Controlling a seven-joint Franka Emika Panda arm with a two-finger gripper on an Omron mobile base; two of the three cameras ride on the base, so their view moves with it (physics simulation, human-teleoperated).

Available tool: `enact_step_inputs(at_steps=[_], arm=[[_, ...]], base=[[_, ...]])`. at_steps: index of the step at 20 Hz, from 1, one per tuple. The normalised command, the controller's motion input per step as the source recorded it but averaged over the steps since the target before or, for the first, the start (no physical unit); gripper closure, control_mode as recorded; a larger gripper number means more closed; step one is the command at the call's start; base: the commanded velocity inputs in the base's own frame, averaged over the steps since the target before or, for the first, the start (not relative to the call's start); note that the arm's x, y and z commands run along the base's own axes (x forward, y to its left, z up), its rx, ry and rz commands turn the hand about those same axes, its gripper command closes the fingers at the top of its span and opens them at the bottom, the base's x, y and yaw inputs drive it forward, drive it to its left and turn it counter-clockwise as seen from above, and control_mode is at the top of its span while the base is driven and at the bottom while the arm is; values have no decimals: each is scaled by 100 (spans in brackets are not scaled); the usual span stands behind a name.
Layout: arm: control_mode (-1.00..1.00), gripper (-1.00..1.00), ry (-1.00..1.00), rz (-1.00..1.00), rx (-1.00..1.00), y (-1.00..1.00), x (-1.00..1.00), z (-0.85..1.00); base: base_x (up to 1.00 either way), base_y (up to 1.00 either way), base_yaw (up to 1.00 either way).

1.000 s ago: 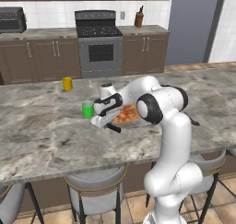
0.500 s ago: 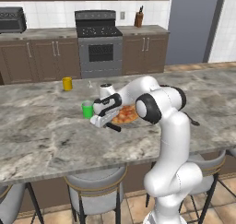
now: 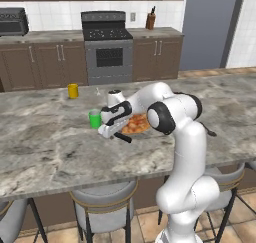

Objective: Take the pizza cutter from the drawer on the left and place it on the dining counter for cutting.

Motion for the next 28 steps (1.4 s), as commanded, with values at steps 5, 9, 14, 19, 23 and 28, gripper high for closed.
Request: enact_step_inputs(at_steps=[5, 9, 14, 19, 23, 28], arm=[[-100, -100, -1, 0, 0, 0, 0, 32], [-100, -100, -2, 0, 0, -2, -11, 69], [-100, -100, 0, -3, 1, -34, -45, 79], [-100, -100, 0, -13, 6, -62, -82, 56], [-100, -100, 0, -18, 10, -69, -99, 51], [-100, -100, 0, -25, 9, -63, -100, 38]], base=[[0, 0, 0], [0, 0, 0], [0, 0, 0], [0, 0, 0], [0, 0, 0], [0, 0, 0]])
